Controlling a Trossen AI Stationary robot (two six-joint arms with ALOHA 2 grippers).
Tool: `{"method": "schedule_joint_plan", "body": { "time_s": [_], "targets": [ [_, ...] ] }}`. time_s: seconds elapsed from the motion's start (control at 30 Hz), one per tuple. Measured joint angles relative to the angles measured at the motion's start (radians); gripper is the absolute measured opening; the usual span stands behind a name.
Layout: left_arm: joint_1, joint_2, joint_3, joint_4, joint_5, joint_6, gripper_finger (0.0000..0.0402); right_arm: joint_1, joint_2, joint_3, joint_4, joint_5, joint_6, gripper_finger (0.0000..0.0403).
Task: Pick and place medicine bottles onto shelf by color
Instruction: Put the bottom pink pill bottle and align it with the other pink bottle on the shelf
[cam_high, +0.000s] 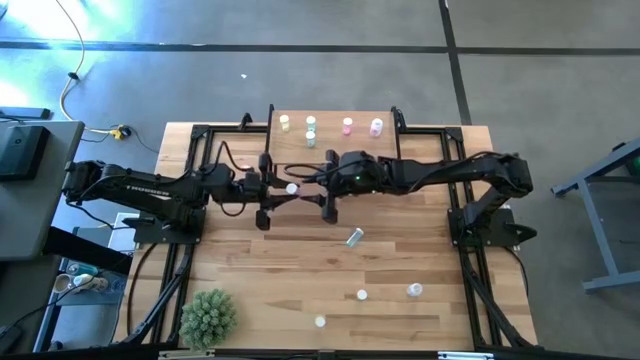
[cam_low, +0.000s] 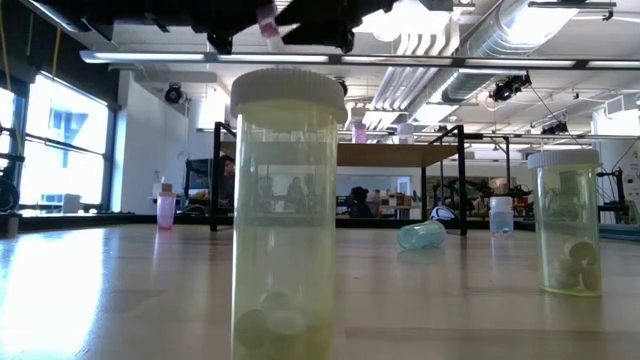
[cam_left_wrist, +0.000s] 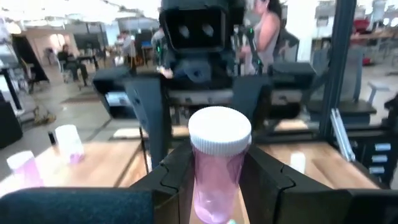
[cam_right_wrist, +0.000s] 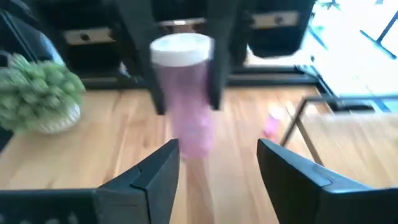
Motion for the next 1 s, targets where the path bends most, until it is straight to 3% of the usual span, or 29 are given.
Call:
{"method": "schedule_joint_plan", "body": {
  "time_s": [0.33, 0.57, 0.8, 1.0],
  "targets": [
    [-0.006, 0.022, 0.000, -0.146, -0.015, -0.083, 0.0095, -0.009, -0.098, 0.000, -0.069, 0.054, -0.005, 0.0211],
    [-0.035, 0.121, 0.000, -0.075, -0.088, -0.123, 0.0095, -0.010, -0.091, 0.002, 0.024, 0.017, -0.031, 0.0211],
    [-0.061, 0.215, 0.000, 0.021, -0.209, -0.119, 0.0095, 0.004, -0.032, 0.002, -0.022, -0.003, 0.024, 0.0211],
    [-0.065, 0.245, 0.001, 0.062, -0.230, -0.097, 0.0095, 0.018, -0.006, 0.001, -0.062, -0.034, -0.022, 0.0211]
  ]
}}
